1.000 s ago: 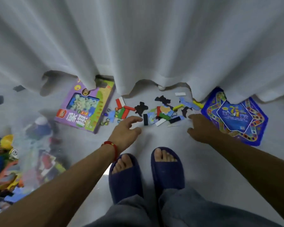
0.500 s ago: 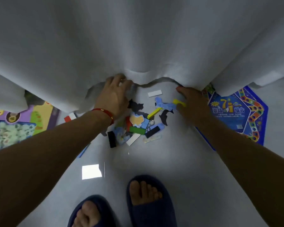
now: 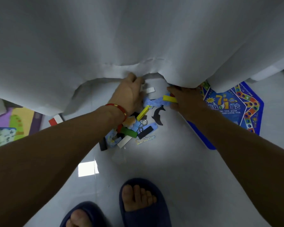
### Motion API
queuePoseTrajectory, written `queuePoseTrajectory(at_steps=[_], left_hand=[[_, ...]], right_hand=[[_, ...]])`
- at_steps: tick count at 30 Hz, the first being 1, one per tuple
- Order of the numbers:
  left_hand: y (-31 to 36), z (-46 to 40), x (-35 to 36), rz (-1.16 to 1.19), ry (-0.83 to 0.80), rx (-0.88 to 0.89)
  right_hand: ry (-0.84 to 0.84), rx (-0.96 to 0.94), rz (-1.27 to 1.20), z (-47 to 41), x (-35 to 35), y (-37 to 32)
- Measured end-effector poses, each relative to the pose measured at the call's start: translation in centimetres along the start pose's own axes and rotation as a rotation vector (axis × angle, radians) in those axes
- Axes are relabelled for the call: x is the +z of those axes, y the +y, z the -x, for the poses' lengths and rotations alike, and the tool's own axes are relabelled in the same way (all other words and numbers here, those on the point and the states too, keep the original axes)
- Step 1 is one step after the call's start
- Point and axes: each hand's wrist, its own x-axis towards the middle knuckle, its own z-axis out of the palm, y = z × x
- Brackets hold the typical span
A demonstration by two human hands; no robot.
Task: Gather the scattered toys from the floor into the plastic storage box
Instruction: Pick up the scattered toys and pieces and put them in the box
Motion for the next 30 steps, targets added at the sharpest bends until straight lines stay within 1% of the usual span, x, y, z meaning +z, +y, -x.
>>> queuePoseTrajectory(at_steps=[2, 4, 6, 8, 10, 13, 14, 17, 19, 21, 23, 26, 28, 30], left_hand=[[0.4, -1.1, 1.3, -0.024, -0.023, 0.020], [0.3, -1.8, 2.2, -0.063, -0.081, 0.016], [0.1, -2.0, 2.5, -0.131, -0.152, 0.033], [0.0, -1.8, 2.4, -0.174, -0.183, 0.059], [0.1, -1.3, 2.1, -0.200, -0.203, 0.043], [1.0, -1.0, 1.7, -0.334, -0.271, 0.010], [1.2, -0.9, 1.4, -0.342, -0.283, 0.004], [1.1, -0.5, 0.2, -0.188, -0.223, -0.069], [0.8, 0.4, -1.0, -0.005, -0.079, -0.098], [0.9, 1.9, -2.5, 0.184, 0.079, -0.153], [1.0, 4.0, -3.9, 0.318, 0.152, -0.245], [1.4, 7.5, -5.3, 0.481, 0.139, -0.423], [1.8, 9.8, -6.0, 0.561, 0.097, -0.512], [2.2, 11.6, -6.5, 0.599, 0.063, -0.567]], right_hand=[[-0.028, -0.006, -0.012, 0.0, -0.4, -1.1], [-0.046, -0.034, -0.050, 0.2, -0.3, -2.1], [-0.016, -0.042, -0.075, 0.8, 0.0, -2.5], [0.032, -0.040, -0.084, 1.2, 0.4, -2.7], [0.052, -0.009, -0.112, 1.3, 0.5, -2.9], [0.094, 0.046, -0.205, 1.3, 0.2, -3.5], [0.103, 0.071, -0.219, 1.3, 0.2, -3.6], [0.133, 0.060, -0.157, 1.6, 0.3, -4.3], [0.122, -0.012, -0.125, 1.5, 0.0, -4.7], [0.068, -0.051, -0.136, 1.0, -0.6, -4.9], [0.049, -0.143, -0.166, 0.3, -1.0, -5.0], [0.047, -0.311, -0.093, -0.2, -0.4, -5.5], [0.008, -0.323, 0.025, 0.0, 0.1, -5.8], [0.008, -0.296, 0.051, 0.3, 0.5, -5.9]])
